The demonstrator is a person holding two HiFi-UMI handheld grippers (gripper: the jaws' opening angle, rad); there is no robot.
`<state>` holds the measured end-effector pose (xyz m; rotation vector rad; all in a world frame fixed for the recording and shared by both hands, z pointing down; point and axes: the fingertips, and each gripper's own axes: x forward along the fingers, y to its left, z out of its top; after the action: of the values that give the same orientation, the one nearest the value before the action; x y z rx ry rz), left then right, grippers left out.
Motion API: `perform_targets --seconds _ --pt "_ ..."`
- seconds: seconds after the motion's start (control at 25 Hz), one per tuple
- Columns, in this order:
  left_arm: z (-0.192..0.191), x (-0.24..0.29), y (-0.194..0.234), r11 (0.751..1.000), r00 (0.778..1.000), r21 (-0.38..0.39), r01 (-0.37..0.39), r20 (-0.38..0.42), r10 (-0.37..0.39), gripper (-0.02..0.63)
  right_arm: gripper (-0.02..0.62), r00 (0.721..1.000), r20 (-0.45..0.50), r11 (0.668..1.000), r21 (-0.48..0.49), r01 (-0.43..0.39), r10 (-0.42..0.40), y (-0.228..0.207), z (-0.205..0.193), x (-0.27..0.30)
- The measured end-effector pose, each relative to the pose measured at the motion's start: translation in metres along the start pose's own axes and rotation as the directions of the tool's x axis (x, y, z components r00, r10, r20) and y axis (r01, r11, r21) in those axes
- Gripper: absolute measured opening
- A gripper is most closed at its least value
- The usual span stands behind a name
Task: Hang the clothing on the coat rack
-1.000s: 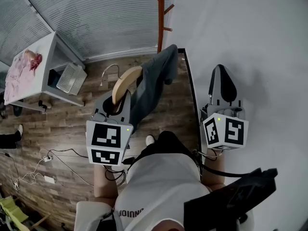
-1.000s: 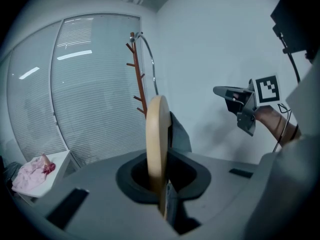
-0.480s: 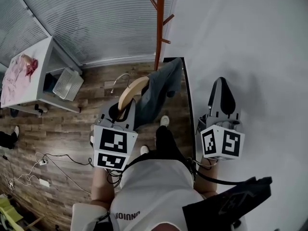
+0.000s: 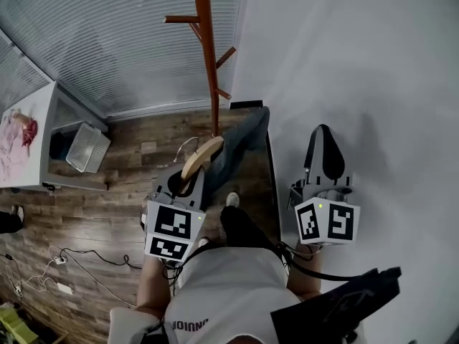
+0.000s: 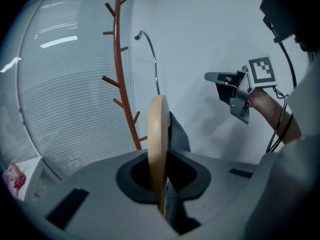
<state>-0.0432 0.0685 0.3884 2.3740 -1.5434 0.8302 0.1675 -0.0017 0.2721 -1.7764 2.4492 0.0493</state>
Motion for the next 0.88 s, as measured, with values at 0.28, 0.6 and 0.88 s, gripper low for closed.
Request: perform_targets --seconds 0.28,0.6,0.88 --pt "0.035 0.053 0.013 0.999 0.999 -0.029 0.033 -0.010 -0.033 0.038 0.021 0.999 -0.027 0.999 -0.002 -0.038 0.038 -0.022 0.017 0.067" --pt "0.043 0.103 0.009 0.994 0.995 -0.041 0.100 -0.025 -0.101 0.038 0.021 0.998 -0.034 0.999 -0.001 -0.046 0.046 -0.041 0.020 0.104" --pt "0.051 0.126 0.033 0.987 0.986 -0.052 0.153 -0.060 -0.156 0.038 0.021 0.997 -0.069 1.000 0.018 -0.022 0.024 -0.033 0.031 0.140"
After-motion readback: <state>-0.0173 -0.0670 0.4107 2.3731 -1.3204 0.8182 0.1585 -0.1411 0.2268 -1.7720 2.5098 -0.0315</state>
